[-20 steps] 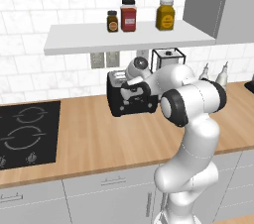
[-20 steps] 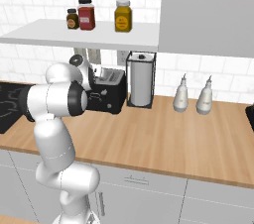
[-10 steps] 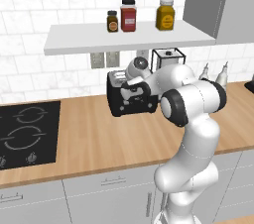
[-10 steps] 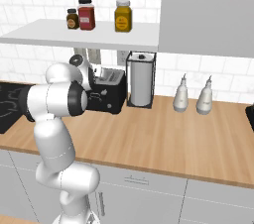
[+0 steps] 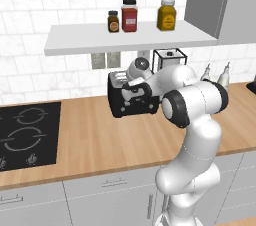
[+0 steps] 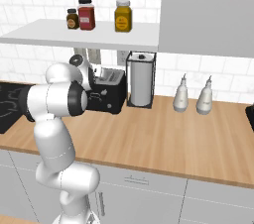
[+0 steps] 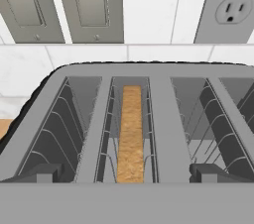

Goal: Start the toaster. Once the lever pops up, take the bread to the plate on the dining counter.

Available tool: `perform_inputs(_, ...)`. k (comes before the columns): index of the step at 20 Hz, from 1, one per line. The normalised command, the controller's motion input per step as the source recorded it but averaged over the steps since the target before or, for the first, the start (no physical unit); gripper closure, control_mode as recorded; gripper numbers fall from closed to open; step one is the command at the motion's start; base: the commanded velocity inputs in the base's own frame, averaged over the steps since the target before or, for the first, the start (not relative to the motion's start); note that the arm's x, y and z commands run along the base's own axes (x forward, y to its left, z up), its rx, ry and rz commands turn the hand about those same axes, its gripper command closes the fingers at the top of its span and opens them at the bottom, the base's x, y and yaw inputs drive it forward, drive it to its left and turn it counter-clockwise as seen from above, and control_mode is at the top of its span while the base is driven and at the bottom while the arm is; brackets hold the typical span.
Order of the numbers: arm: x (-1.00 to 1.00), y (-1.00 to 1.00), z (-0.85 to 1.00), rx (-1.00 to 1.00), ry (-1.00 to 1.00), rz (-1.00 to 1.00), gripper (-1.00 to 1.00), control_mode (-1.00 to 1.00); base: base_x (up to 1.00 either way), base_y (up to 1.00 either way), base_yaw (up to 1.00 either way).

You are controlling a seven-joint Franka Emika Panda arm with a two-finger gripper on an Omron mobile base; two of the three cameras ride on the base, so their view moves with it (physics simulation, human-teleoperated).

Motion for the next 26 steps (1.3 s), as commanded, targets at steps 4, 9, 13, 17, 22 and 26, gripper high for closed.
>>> perform_inputs(4,0.0,0.0,0.0,0.0,0.0,0.0,-1.0,-1.0,0.0,0.0,0.0)
perform_inputs(9,0.0,0.0,0.0,0.0,0.0,0.0,-1.0,-1.0,0.0,0.0,0.0)
perform_inputs(13,0.0,0.0,0.0,0.0,0.0,0.0,-1.0,-1.0,0.0,0.0,0.0)
perform_inputs(17,0.0,0.0,0.0,0.0,0.0,0.0,-1.0,-1.0,0.0,0.0,0.0)
perform_inputs(22,0.0,0.0,0.0,0.0,0.0,0.0,-1.0,-1.0,0.0,0.0,0.0)
perform_inputs(26,0.0,0.0,0.0,0.0,0.0,0.0,-1.0,-1.0,0.0,0.0,0.0)
